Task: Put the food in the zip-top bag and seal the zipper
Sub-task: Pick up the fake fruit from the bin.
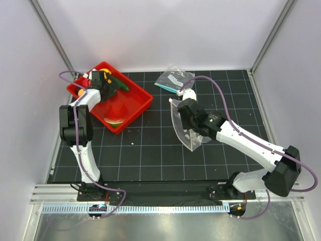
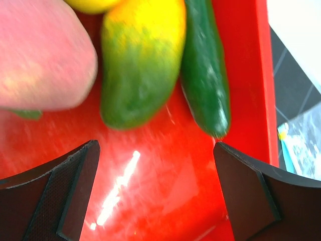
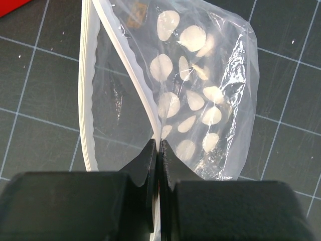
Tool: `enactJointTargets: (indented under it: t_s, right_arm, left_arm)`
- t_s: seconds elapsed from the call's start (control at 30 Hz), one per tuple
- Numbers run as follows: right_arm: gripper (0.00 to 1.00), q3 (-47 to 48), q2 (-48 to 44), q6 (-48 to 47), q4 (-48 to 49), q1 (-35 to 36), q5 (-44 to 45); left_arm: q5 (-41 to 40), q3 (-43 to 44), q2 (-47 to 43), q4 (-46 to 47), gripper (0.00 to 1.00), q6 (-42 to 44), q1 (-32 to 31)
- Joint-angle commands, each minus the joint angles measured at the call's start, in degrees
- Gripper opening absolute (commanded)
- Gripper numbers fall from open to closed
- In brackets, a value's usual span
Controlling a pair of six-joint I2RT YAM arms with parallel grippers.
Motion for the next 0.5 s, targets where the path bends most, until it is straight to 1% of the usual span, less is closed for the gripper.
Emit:
enactJointTargets:
  t_s: [0.0, 0.1, 0.3, 0.47]
  right_arm:
    - [0.03, -0.7, -3.1, -0.3, 3.2, 0.1, -0.7]
    - [0.03, -0.7, -3.3, -0.6, 3.4, 0.1, -0.8]
    - [0.03, -1.4, -3.7, -0.7, 3.8, 0.1, -0.5]
    - [0.03, -1.6, -3.8, -0.8, 4.0, 0.1, -0.6]
  left_arm:
    - [0.3, 3.3, 1.9, 2.3, 1.00, -0.1, 2.1]
    - [0.4, 4.3, 4.4, 2.3, 0.99, -1.5, 2.8]
    - [-1.1, 8.1, 9.1, 2.0, 0.93, -2.6, 3.0]
    - [-2.2, 11.0, 11.9, 3.2, 0.79, -2.9, 2.9]
